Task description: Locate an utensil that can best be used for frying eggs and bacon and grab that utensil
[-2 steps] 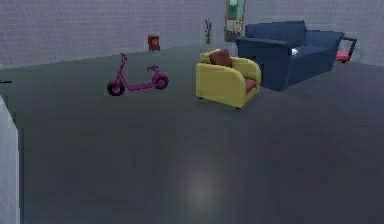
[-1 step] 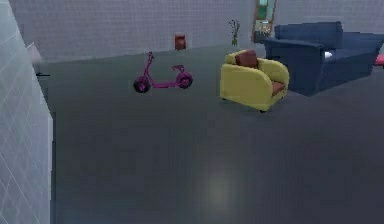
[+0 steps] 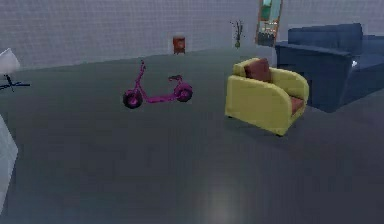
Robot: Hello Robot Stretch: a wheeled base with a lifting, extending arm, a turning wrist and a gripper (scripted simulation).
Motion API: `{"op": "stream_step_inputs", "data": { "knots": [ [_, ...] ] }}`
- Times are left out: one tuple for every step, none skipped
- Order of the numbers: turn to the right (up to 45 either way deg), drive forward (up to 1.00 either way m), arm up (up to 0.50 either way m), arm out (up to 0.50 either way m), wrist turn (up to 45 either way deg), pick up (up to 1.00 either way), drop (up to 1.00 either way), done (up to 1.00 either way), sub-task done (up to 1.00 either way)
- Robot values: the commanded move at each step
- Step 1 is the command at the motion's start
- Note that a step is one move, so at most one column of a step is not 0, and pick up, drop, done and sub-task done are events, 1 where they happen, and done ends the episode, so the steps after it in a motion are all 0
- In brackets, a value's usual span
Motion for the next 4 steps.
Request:
{"op": "stream_step_inputs", "data": {
  "knots": [
    [-30.0, 0.00, 0.00, 0.00, 0.0, 0.00, 0.00, 0.00, 0.00],
    [0.0, 1.00, 0.00, 0.00, 0.0, 0.00, 0.00, 0.00, 0.00],
    [0.0, 1.00, 0.00, 0.00, 0.0, 0.00, 0.00, 0.00, 0.00],
    [0.0, 1.00, 0.00, 0.00, 0.0, 0.00, 0.00, 0.00, 0.00]
  ]
}}
